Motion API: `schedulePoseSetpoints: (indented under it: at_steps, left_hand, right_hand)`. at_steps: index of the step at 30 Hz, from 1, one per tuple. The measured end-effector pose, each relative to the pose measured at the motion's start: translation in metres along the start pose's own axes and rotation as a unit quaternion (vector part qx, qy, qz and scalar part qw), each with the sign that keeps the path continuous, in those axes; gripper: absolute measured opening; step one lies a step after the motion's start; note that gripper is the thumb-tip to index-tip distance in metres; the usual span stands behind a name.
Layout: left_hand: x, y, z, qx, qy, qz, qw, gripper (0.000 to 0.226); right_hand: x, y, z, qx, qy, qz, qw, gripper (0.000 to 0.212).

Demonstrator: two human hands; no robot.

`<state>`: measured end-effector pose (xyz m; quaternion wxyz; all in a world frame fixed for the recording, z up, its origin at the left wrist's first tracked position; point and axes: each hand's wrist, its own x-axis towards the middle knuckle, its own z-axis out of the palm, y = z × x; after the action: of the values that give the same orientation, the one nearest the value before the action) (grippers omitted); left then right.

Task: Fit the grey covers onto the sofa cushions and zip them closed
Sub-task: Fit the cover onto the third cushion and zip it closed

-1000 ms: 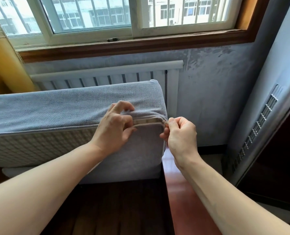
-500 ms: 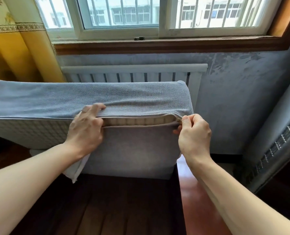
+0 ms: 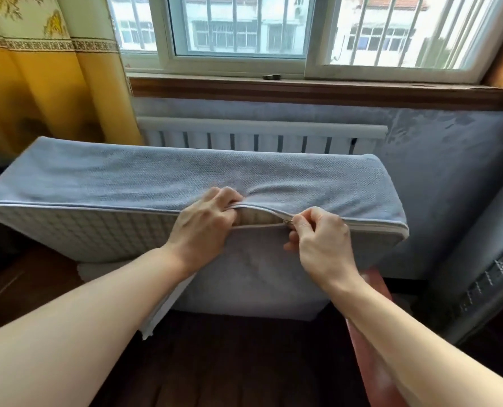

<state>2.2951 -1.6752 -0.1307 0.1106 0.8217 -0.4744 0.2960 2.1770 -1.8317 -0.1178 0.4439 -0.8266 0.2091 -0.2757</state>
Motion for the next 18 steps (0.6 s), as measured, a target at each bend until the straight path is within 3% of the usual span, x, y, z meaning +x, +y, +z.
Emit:
schedulePoseSetpoints:
  at_steps: [2, 11, 18]
  left_hand:
    - [-0.02, -0.026, -0.009, 0.029, -0.008, 0.002, 1.0, 0.019]
    - [-0.107, -0.185, -0.069, 0.1, -0.068, -0.15, 0.981, 0.019]
    - [-0.134, -0.23, -0.072, 0.02, -0.029, -0.092, 0.995, 0.014]
  right_hand:
    - [-0.006, -0.018, 0.032, 0.001, -0.01, 0.001, 1.0, 0.026]
    - [-0.032, -0.096, 0.16, 0.018, -0.02, 0.034, 0.999, 0.026]
    - [-0.046, -0.148, 0.249, 0.004, -0.032, 0.021, 0.999, 0.023]
